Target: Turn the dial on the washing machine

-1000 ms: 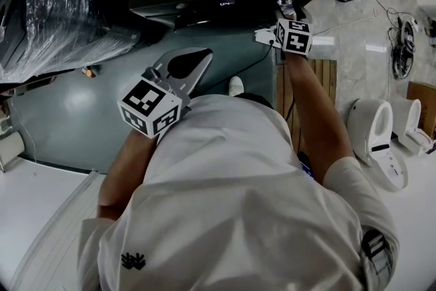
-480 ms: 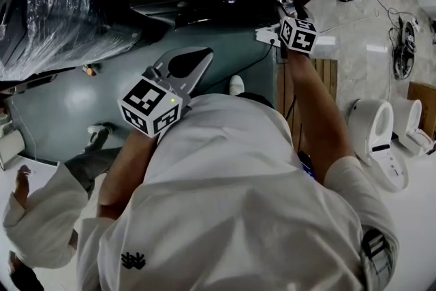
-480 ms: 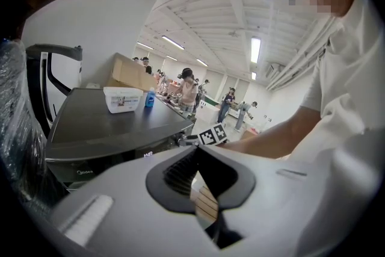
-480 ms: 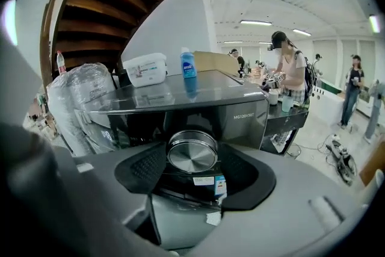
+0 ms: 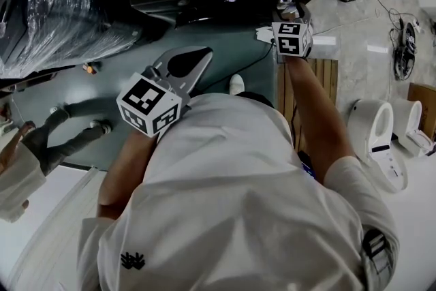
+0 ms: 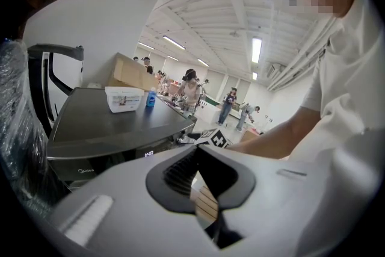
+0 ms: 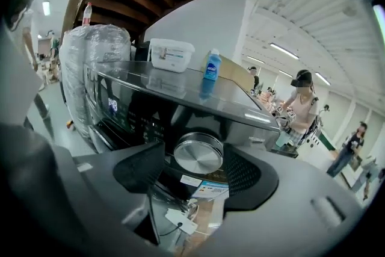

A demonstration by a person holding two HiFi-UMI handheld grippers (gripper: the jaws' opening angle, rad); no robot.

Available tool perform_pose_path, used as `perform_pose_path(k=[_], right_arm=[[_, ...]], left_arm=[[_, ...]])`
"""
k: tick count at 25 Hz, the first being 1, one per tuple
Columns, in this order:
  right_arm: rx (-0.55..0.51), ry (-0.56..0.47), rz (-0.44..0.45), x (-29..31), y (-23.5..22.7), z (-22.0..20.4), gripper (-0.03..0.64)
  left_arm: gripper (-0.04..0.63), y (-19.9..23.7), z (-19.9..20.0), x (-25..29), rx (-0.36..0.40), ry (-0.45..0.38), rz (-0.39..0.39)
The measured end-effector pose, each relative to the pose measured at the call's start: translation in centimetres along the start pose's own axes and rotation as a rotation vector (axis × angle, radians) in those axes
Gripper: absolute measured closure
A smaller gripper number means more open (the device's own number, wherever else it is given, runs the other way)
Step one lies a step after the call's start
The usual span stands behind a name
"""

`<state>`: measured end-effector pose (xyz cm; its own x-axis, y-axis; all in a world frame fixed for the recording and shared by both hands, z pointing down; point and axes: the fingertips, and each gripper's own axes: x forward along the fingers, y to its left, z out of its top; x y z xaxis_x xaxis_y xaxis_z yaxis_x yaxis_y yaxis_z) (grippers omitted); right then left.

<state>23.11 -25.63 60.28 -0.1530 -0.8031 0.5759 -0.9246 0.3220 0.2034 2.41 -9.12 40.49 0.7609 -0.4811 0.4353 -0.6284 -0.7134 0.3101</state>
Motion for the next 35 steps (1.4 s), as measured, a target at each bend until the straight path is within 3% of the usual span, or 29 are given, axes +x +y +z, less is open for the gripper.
perform_pose_path(k=[6, 15, 18, 23, 25, 31, 35], right_arm=[[-0.081, 0.040, -0.033, 0.6, -0.2, -0.4, 0.339], [-0.029, 0.048, -0.057, 0.9, -0.8, -0.5, 0.347], [0.070, 0.039, -0.038, 0.7, -1.2, -0.3, 0.347], [0.346, 0.013, 0.024, 0.4, -1.9, 0.0, 0.347], [0.397, 0.005, 0.038, 0.4, -2.1, 0.0, 0.347], [0.363, 0.006, 0.042, 0.6, -1.9, 0.0, 0.345], [0.275, 0.011, 0.023, 0.4, -1.9, 0.2, 0.334]], left_arm=[[0.540, 0.1, -0.1, -0.2, -0.005, 0.002, 0.010], [0.540, 0.4, -0.1, -0.4, -0.012, 0.003, 0.023], [0.540, 0.3, -0.1, -0.3, -0.013, 0.002, 0.022], [0.540, 0.3, -0.1, -0.1, -0.014, 0.001, 0.021], [0.540, 0.3, 0.0, 0.0, -0.013, 0.001, 0.020], [0.540, 0.3, -0.1, 0.1, -0.013, 0.001, 0.016], [0.540, 0.2, -0.1, 0.1, -0.012, 0.003, 0.016]])
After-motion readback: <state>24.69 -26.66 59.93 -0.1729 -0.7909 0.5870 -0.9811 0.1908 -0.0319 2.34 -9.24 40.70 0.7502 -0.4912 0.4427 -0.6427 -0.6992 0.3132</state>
